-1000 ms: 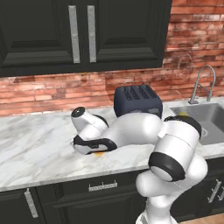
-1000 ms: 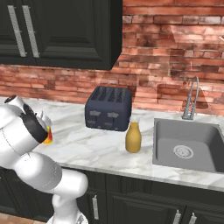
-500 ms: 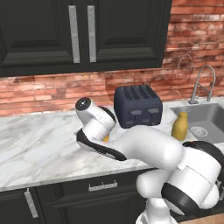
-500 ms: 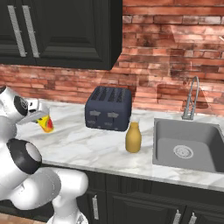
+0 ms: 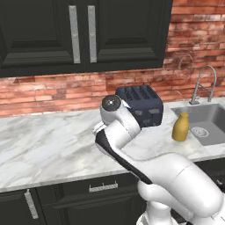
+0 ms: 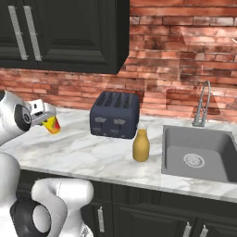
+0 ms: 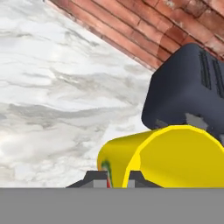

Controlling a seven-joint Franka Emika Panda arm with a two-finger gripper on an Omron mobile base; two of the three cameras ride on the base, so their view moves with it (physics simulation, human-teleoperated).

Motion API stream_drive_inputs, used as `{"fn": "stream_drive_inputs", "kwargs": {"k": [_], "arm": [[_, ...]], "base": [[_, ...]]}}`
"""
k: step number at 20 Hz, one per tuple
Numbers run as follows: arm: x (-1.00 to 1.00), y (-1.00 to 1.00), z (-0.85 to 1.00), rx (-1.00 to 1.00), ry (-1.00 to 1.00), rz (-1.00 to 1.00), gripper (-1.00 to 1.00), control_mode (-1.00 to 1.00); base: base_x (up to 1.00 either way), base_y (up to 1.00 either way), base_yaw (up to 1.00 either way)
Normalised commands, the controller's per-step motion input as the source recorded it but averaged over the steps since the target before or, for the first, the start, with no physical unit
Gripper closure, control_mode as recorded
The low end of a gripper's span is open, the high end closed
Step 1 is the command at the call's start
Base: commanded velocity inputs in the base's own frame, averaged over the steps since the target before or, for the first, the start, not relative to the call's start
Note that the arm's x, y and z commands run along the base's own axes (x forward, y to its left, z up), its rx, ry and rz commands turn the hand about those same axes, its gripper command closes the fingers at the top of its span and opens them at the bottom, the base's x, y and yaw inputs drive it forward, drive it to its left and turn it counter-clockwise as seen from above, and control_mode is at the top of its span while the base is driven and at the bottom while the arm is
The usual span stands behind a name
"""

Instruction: Place the pitcher and cup on the dining counter for serving.

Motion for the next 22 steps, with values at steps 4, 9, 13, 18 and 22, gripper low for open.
{"fn": "stream_drive_inputs", "kwargs": {"k": [4,9,13,18,22], "arm": [[-0.41,-1.0,0.31,0.03,0.0,0.17,1.0,-1.0],[-0.51,-0.95,0.23,0.05,0.0,0.17,1.0,-1.0],[-0.2,-0.19,0.02,0.01,0.0,0.08,1.0,1.0],[0.0,0.0,0.0,0.0,0.0,0.0,1.0,1.0],[0.0,0.0,0.0,0.0,0.0,0.0,1.0,1.0]], "base": [[0.0,0.0,0.0],[0.0,0.0,0.0],[-0.66,-0.44,0.34],[-0.85,-0.24,0.74],[-0.55,0.0,0.87]]}}
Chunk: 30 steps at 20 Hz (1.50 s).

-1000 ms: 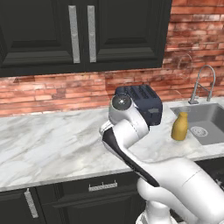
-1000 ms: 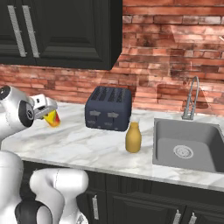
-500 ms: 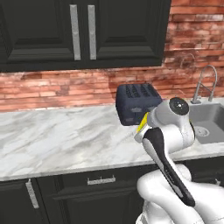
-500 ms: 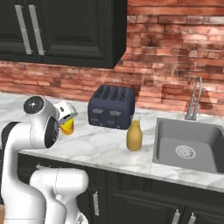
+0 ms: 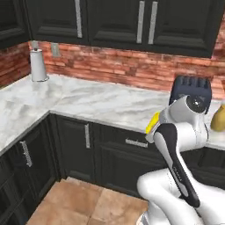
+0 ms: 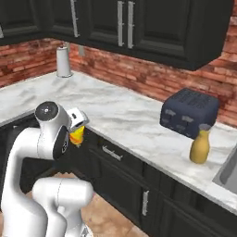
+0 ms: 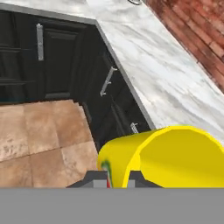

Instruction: Place the pitcher and cup on the dining counter for serving.

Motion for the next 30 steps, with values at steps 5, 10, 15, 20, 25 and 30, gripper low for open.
{"fn": "stream_drive_inputs", "kwargs": {"k": [5,10,15,20,25,30], "arm": [[0.0,0.0,0.0,0.0,0.0,0.0,1.0,1.0],[0.0,0.0,0.0,0.0,0.0,0.0,1.0,1.0],[0.0,0.0,0.0,0.0,0.0,0.0,1.0,1.0],[0.0,0.0,0.0,0.0,0.0,0.0,1.0,1.0],[0.0,0.0,0.0,0.0,0.0,0.0,1.0,1.0],[0.0,0.0,0.0,0.0,0.0,0.0,1.0,1.0]], "base": [[-0.31,0.0,1.0],[-0.23,0.0,1.0],[-0.22,0.0,1.0],[-0.23,0.0,1.0],[-0.2,0.0,1.0],[-0.13,0.0,1.0]]}}
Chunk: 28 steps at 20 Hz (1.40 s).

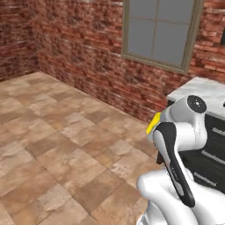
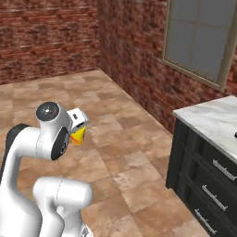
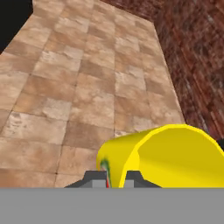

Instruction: Place the pitcher and cup on the dining counter for serving.

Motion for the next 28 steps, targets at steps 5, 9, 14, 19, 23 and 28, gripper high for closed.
{"fn": "stream_drive_inputs", "kwargs": {"k": [5,9,14,19,23,28], "arm": [[0.0,0.0,0.0,0.0,0.0,0.0,1.0,1.0],[0.0,0.0,0.0,0.0,0.0,0.0,1.0,1.0],[0.0,0.0,0.0,0.0,0.0,0.0,1.0,1.0],[0.0,0.0,0.0,0.0,0.0,0.0,1.0,1.0],[0.0,0.0,0.0,0.0,0.0,0.0,1.0,1.0],[0.0,0.0,0.0,0.0,0.0,0.0,1.0,1.0]], "base": [[-0.03,0.0,1.0],[0.0,0.0,0.99],[0.19,0.0,0.9],[0.94,-0.2,0.72],[1.0,-0.43,0.54],[1.0,-0.85,0.38]]}}
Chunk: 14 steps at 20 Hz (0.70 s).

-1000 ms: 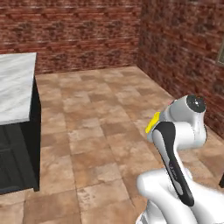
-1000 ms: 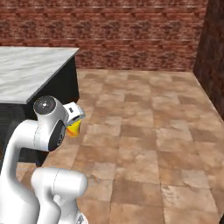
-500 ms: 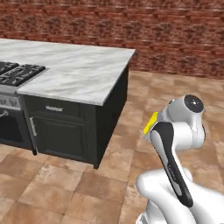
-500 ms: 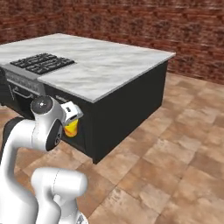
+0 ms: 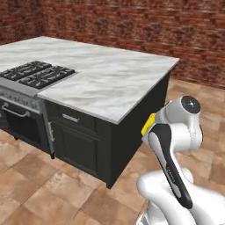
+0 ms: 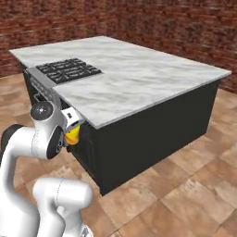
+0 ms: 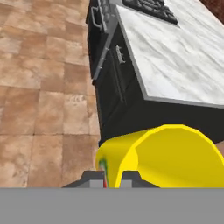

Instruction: Place the pitcher and cup on the dining counter for serving.

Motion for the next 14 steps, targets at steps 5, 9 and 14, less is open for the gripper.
{"fn": "stream_drive_inputs", "kwargs": {"k": [5,9,14], "arm": [[0.0,0.0,0.0,0.0,0.0,0.0,1.0,1.0],[0.0,0.0,0.0,0.0,0.0,0.0,1.0,1.0],[0.0,0.0,0.0,0.0,0.0,0.0,1.0,1.0]], "base": [[1.0,-0.93,0.42],[1.0,-0.95,0.42],[0.84,-0.99,0.3]]}}
